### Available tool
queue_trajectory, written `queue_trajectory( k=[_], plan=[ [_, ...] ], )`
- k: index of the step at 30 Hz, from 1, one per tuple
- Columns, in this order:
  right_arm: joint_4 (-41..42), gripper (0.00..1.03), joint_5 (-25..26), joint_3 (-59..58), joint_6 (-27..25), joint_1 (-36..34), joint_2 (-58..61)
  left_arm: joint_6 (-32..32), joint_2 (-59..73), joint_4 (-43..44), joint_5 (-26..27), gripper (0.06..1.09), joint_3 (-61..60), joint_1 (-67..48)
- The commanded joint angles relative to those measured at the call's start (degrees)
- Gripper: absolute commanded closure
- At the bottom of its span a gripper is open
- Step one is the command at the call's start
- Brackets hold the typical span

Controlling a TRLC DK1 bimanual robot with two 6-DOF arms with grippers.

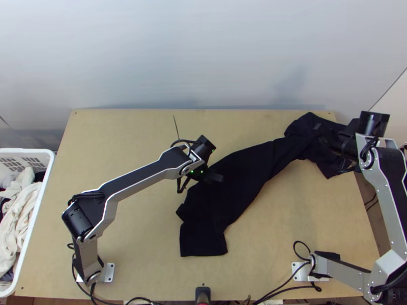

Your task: Fold the t-shirt

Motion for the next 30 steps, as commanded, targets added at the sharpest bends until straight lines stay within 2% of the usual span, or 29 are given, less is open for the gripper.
queue_trajectory(
  k=[1,3,6,14,15,18,21,24,30],
  plan=[
    [-0.1,1.0,0.0,1.1,0.1,1.0,0.3,-0.6,1.0,0.2,-1.1,0.83,0.8,-0.1],
    [-0.2,1.0,0.0,1.3,0.1,1.2,0.4,-0.8,1.0,0.2,-1.1,0.83,0.5,-0.1],
    [-0.4,1.0,0.0,1.3,0.1,1.2,0.4,-0.8,1.1,0.2,-1.1,0.9,0.4,-0.1],
    [-0.4,1.0,-0.6,0.7,-0.1,1.3,0.5,-1.1,2.1,0.3,-2.1,0.9,0.9,-0.3],
    [-0.4,1.0,-0.6,0.7,-0.1,1.3,0.5,-1.0,2.3,0.3,-2.6,0.89,1.3,-0.3],
    [-0.5,1.0,-0.7,0.8,-0.1,1.5,0.6,-0.7,2.4,0.3,-2.7,0.69,2.2,0.3],
    [-0.6,1.0,-0.8,1.2,-0.1,2.1,0.8,-0.3,2.6,0.4,-3.4,0.66,2.8,0.6],
    [-0.8,1.0,-0.8,1.5,-0.1,2.5,1.0,1.6,3.4,0.8,-5.3,0.54,2.8,0.6],
    [-1.3,1.0,-0.8,2.2,0.0,3.7,1.3,1.7,5.1,0.8,-5.8,0.53,3.1,0.2]
  ],
)
